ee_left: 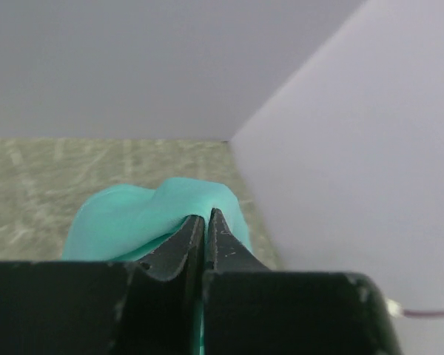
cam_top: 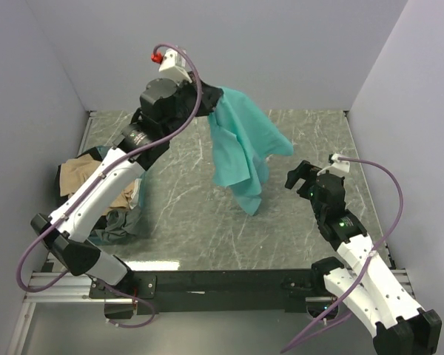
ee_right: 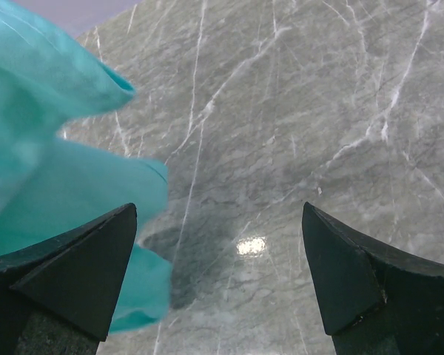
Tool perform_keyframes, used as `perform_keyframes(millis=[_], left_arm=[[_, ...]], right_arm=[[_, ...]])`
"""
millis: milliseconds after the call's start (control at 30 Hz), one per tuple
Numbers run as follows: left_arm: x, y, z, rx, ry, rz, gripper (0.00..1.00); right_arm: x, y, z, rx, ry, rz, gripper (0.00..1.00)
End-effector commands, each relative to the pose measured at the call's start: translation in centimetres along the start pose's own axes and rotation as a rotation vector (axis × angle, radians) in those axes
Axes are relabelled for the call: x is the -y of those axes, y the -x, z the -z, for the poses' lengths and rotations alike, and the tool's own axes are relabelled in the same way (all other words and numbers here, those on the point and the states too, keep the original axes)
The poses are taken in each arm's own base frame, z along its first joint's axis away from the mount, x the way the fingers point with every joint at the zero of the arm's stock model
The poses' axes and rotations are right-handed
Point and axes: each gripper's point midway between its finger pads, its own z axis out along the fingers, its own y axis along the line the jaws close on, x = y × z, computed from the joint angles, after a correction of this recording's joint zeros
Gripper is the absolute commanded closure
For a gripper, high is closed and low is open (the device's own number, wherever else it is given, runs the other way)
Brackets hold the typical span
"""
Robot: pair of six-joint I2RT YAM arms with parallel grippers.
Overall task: Fold and stack the t-shirts
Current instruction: Move the tshirt to the center of the board, then flatten the tshirt out
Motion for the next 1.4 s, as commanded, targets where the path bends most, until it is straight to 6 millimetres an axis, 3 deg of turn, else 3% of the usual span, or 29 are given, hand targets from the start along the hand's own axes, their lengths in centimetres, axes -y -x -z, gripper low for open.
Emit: perform_keyframes(millis=[0,33,133,167,233,267,300,367,433,467,500,533,600,633,700,733,867,1033,1167,1333,1367], left_arm=[[-6.9,-1.7,-1.2,0.049,0.260,-0.012,0.94],[-9.3,-3.4,-1.3,0.007,0.339,-0.020,0.93],[-17.2,-8.9,-1.7,-0.140,0.528,0.024,0.73],[-21.0,-10.2,-1.0,-0.175,0.609,0.048,0.54],[-24.4,-11.8,-0.1,-0.220,0.688,0.130,0.36],[-26.5,-12.7,0.8,-0.253,0.712,0.161,0.14],[-26.6,-12.2,1.4,-0.236,0.711,0.170,0.01],[-27.4,-12.9,2.6,-0.229,0.731,0.155,0.01],[-26.8,-12.3,3.7,-0.204,0.711,0.151,0.00],[-27.5,-13.5,4.8,-0.226,0.728,0.150,0.01],[-27.0,-13.3,5.4,-0.219,0.712,0.157,0.01],[-27.6,-14.8,6.5,-0.249,0.729,0.157,0.01],[-27.3,-15.4,7.8,-0.254,0.719,0.176,0.01],[-27.9,-17.1,9.0,-0.283,0.740,0.188,0.00],[-27.3,-17.6,10.1,-0.279,0.716,0.202,0.01],[-27.4,-19.2,10.9,-0.305,0.721,0.203,0.00],[-26.9,-21.7,13.0,-0.348,0.741,0.176,0.01],[-27.2,-25.8,15.2,-0.461,0.783,0.123,0.01],[-27.7,-27.8,15.7,-0.518,0.787,0.116,0.01],[-27.3,-29.5,14.6,-0.583,0.734,0.083,0.01],[-28.0,-30.1,14.7,-0.606,0.759,0.062,0.02]], right_arm=[[-0.4,0.9,-0.1,0.024,0.012,-0.003,0.02],[-0.5,0.5,-0.3,0.007,0.013,0.005,0.02],[-0.8,0.0,-0.6,-0.029,0.021,0.023,0.02],[-0.9,-0.2,-0.7,-0.039,0.029,0.028,0.02],[-1.5,-0.7,-0.8,-0.065,0.064,0.049,0.02],[-2.0,-0.7,-0.7,-0.070,0.089,0.052,0.02],[-2.7,-1.2,-0.6,-0.094,0.133,0.057,0.02],[-3.8,-1.8,-0.6,-0.125,0.202,0.093,0.02],[-6.1,-3.1,0.0,-0.183,0.321,0.150,0.02],[-6.8,-3.6,0.1,-0.197,0.341,0.177,0.02],[-7.5,-3.9,0.4,-0.209,0.349,0.204,0.02],[-8.1,-5.3,0.3,-0.233,0.325,0.267,0.02],[-8.5,-6.5,0.5,-0.279,0.286,0.330,0.02],[-8.7,-8.2,0.5,-0.327,0.263,0.359,0.02],[-8.6,-9.9,0.8,-0.401,0.245,0.386,0.04],[-8.7,-11.0,1.0,-0.439,0.236,0.386,0.05],[-6.8,-14.0,1.8,-0.545,0.164,0.364,0.06],[-5.9,-16.4,2.8,-0.621,0.163,0.338,0.08],[-5.7,-17.9,2.9,-0.660,0.182,0.345,0.10],[-6.0,-19.2,2.3,-0.699,0.180,0.356,0.15],[-6.1,-19.3,2.1,-0.700,0.182,0.354,0.15]])
